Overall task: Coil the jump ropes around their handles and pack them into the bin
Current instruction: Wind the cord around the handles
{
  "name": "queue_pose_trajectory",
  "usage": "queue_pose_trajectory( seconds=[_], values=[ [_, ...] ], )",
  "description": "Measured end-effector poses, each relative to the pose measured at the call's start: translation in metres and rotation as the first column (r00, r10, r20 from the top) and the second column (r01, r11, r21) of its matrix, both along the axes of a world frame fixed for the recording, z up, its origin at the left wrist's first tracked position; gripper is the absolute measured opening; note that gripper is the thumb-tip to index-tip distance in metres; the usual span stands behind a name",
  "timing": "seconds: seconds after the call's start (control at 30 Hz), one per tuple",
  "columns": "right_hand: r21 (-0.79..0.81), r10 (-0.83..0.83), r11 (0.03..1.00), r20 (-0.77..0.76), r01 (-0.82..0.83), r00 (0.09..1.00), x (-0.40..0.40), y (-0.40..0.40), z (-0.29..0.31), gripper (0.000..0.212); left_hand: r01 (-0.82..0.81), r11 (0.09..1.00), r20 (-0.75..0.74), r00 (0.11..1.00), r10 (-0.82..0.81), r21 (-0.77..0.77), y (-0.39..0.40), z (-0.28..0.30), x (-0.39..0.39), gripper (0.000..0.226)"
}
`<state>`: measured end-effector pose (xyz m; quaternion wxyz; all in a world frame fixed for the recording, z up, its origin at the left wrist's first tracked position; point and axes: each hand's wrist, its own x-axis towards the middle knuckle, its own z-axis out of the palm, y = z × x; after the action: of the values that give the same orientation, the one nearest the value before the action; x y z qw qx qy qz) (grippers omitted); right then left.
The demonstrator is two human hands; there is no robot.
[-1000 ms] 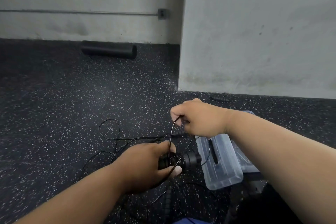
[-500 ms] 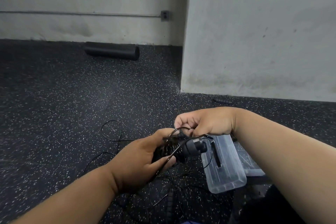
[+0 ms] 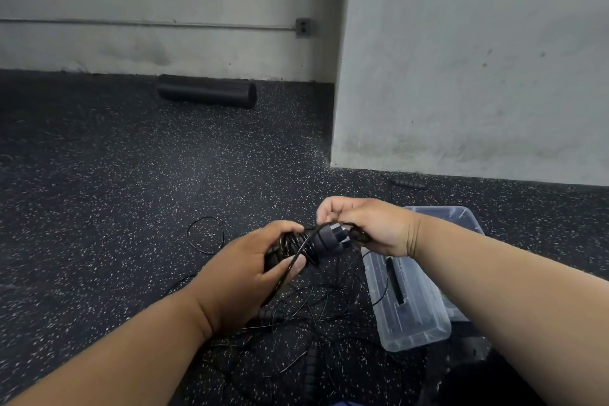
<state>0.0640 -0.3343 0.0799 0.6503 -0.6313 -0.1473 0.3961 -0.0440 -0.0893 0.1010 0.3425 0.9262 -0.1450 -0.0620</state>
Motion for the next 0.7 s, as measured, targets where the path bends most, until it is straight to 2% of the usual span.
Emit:
queue_pose_trajectory(
  seconds=[0.13,0.23,0.3,0.33,0.43,0.57,0.63,0.7],
  values=[
    [-0.102,-0.026,0.994,0.122,0.038,0.992,0.001,-0.002,-0.002,0.014,-0.019,1.000,-0.028,0.999,0.020,0.022,0.003,0.002,0.002,0.036],
    [-0.109,-0.050,0.992,0.147,0.066,0.988,0.001,-0.003,0.001,0.015,-0.033,0.999,-0.088,0.996,0.029,-0.042,0.007,-0.001,0.001,0.039],
    [-0.134,-0.039,0.989,0.198,0.067,0.979,-0.002,-0.005,0.011,0.024,-0.123,0.980,-0.139,0.985,0.101,-0.159,0.011,-0.004,0.003,0.039],
    [-0.163,0.001,0.986,0.229,0.038,0.973,-0.003,-0.006,0.016,0.033,-0.204,0.941,-0.191,0.969,0.156,-0.270,0.012,-0.004,0.005,0.035],
    [-0.309,0.196,0.947,0.350,-0.085,0.916,-0.010,-0.007,0.024,0.041,-0.417,0.708,-0.362,0.901,0.238,-0.571,0.014,0.005,0.011,0.041],
    [-0.476,0.342,0.867,0.352,-0.148,0.871,-0.017,-0.004,0.018,0.030,-0.568,0.486,-0.487,0.822,0.294,-0.664,0.013,0.014,0.012,0.055],
    [-0.530,0.275,0.846,0.349,-0.054,0.896,-0.018,-0.003,0.014,0.038,-0.594,0.412,-0.518,0.804,0.292,-0.690,0.011,0.014,0.012,0.057],
    [-0.461,0.052,0.884,0.258,0.075,0.965,-0.015,-0.002,0.009,0.043,-0.601,0.357,-0.526,0.799,0.292,-0.715,0.010,0.014,0.012,0.057]
  ],
)
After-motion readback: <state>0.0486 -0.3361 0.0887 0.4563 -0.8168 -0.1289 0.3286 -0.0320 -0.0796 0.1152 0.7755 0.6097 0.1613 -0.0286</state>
